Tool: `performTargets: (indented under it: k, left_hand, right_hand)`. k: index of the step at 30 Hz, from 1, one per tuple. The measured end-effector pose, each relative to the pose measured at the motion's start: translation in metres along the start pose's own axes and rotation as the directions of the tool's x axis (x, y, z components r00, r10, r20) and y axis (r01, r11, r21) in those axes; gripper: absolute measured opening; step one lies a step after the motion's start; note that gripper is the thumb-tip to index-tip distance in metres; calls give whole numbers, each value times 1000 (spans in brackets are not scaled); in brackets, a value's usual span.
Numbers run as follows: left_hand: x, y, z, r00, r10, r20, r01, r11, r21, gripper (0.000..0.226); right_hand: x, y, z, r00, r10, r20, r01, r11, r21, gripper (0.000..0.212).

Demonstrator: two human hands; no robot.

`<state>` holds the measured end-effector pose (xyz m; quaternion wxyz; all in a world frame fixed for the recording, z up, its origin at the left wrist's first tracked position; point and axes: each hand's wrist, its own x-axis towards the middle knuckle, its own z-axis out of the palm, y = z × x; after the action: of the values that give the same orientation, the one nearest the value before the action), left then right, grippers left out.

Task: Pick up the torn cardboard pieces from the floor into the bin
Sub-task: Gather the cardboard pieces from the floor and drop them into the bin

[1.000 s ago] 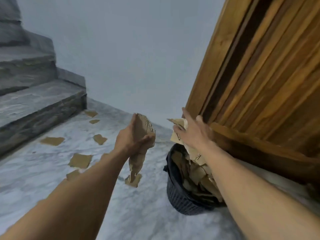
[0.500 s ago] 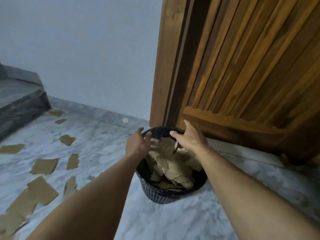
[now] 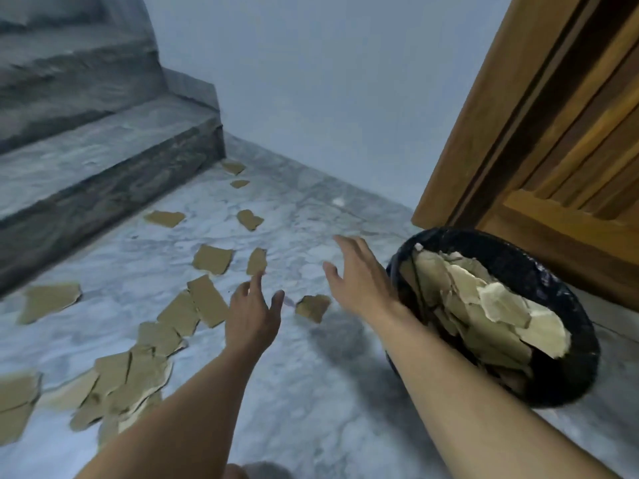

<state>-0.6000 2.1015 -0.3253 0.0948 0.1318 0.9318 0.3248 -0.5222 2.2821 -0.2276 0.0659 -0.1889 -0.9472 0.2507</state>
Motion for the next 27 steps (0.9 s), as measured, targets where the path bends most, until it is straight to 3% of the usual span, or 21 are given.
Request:
performTargets:
  k: [5, 8, 10, 12, 17, 22, 27]
  left_hand:
    - [36, -86, 23, 989, -145, 33, 132, 958, 255, 94]
    - [69, -125, 45, 968, -245, 52, 226, 942, 247, 103]
    - [92, -144, 59, 946, -323, 41, 306, 925, 224, 109]
    - [112, -158, 65, 945, -328, 12, 312, 907, 283, 117]
    - [169, -176, 47, 968, -249, -16, 232, 873, 429, 116]
    - [232, -196, 24, 987, -157, 25, 122, 848, 517, 115]
    - [254, -208, 25, 984, -173, -50, 176, 860, 479, 95]
  right_hand:
    - [38, 14, 111, 940, 195, 280, -211, 977, 28, 73]
    - [63, 36, 175, 847, 356, 394, -364, 930, -58, 90]
    - [79, 44, 215, 819, 425, 387, -420, 902, -101, 97]
    - [96, 39, 248, 840, 421, 342, -382, 907, -178, 104]
    - [162, 11, 293, 934, 211, 287, -137, 957, -255, 111]
    - [243, 2, 310, 937, 91, 337, 0, 966, -260, 107]
    - [306, 3, 316, 936, -8, 351, 122, 945, -305, 116]
